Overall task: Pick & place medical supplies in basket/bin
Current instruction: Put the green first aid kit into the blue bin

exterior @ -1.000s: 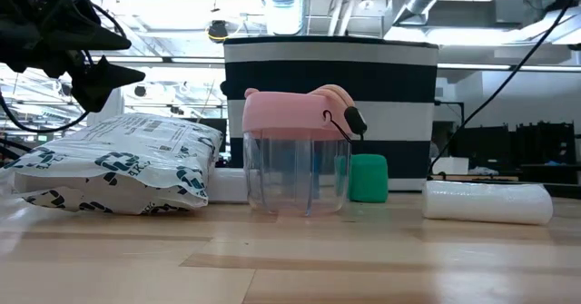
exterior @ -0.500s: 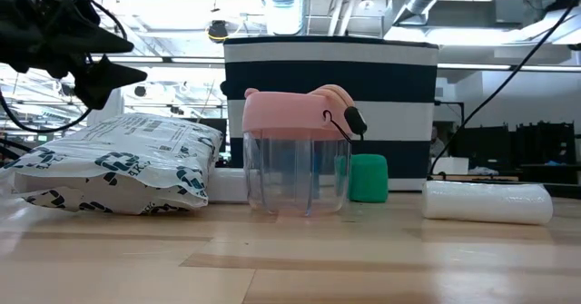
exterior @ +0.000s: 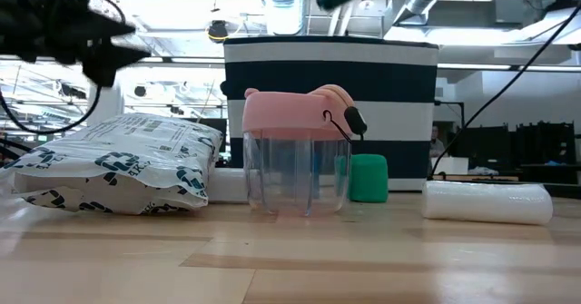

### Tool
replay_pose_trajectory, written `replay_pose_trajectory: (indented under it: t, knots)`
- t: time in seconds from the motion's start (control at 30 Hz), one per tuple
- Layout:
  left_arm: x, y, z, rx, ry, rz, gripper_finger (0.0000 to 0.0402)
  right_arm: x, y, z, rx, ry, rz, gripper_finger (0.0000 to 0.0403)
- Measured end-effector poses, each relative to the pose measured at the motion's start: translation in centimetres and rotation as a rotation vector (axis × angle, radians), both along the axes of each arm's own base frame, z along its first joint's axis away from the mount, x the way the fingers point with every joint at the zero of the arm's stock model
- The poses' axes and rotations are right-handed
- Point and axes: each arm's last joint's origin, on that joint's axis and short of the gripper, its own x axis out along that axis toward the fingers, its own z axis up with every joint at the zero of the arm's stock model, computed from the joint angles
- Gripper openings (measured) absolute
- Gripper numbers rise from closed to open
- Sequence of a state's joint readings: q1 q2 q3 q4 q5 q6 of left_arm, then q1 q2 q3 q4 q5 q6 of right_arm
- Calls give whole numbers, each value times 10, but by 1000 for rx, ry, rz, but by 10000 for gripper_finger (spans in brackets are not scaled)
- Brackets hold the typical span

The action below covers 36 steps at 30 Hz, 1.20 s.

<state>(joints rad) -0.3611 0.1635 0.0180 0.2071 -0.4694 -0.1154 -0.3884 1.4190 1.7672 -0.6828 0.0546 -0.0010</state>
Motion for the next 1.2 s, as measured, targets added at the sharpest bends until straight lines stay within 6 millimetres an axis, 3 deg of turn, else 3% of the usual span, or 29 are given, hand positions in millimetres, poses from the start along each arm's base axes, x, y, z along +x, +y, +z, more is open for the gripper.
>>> replay_pose_trajectory:
  t: [0.2,0.43,0.57,0.87,1.2]
  knots:
    - [-2,1,15,165,-122,30,241,26,-34,-31,-167,228,-86,185]
    - [-2,1,16,170,-127,31,241,73,-61,-84,-279,479,-132,188]
    - [-2,1,16,166,-128,32,241,100,-69,-112,-292,571,-128,189]
    - [-2,1,16,167,-125,31,241,147,-75,-153,-303,727,-40,190]
    - [-2,1,15,151,-118,23,241,173,-78,-205,-328,934,-16,188]
